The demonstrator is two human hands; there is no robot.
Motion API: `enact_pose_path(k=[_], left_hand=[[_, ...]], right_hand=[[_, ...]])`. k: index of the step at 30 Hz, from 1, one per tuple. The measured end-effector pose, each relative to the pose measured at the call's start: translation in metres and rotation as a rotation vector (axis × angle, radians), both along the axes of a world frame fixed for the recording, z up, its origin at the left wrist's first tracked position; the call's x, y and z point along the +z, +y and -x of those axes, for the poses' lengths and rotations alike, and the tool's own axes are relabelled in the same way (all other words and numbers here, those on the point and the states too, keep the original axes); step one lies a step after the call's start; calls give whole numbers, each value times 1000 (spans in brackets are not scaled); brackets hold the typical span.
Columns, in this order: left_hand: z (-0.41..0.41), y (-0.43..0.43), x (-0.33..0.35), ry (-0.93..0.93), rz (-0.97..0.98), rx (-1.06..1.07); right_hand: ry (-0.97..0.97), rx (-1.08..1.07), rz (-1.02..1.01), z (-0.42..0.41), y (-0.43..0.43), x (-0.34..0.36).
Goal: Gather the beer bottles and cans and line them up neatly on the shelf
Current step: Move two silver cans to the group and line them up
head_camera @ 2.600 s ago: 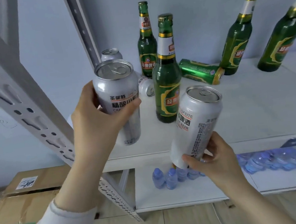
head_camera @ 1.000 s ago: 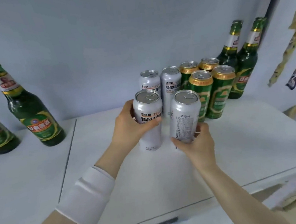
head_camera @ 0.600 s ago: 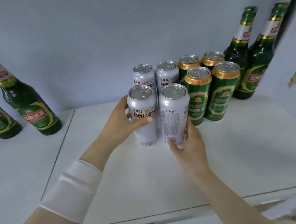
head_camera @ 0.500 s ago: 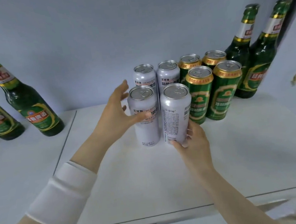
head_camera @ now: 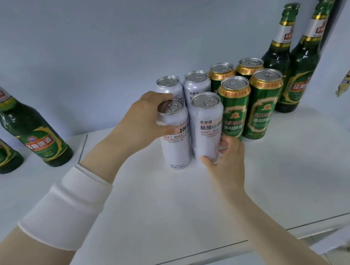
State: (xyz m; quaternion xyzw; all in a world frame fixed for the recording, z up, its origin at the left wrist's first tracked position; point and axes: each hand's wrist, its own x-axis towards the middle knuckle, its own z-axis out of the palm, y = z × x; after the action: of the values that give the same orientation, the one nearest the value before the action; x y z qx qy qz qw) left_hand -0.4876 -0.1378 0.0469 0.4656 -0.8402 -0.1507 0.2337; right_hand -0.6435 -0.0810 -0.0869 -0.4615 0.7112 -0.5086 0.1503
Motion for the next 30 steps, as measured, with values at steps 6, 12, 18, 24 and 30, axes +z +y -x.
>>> enact_pose_path(k=[6, 12, 18, 24, 30], left_hand=[[1, -7, -6, 39, 31, -3], [6, -13, -2, -68, 113, -28], [12, -18, -6, -16, 147, -1], [11, -20, -5, 25, 160, -34], [11, -21, -7, 43, 167, -49]], right_hand=[[-23, -40, 32, -6, -5, -4], [-41, -53, 47, -7, -12, -7], [-33, -101, 30, -9, -18, -4], [12, -120, 33, -11, -24, -3], [23, -146, 24, -15, -26, 1]])
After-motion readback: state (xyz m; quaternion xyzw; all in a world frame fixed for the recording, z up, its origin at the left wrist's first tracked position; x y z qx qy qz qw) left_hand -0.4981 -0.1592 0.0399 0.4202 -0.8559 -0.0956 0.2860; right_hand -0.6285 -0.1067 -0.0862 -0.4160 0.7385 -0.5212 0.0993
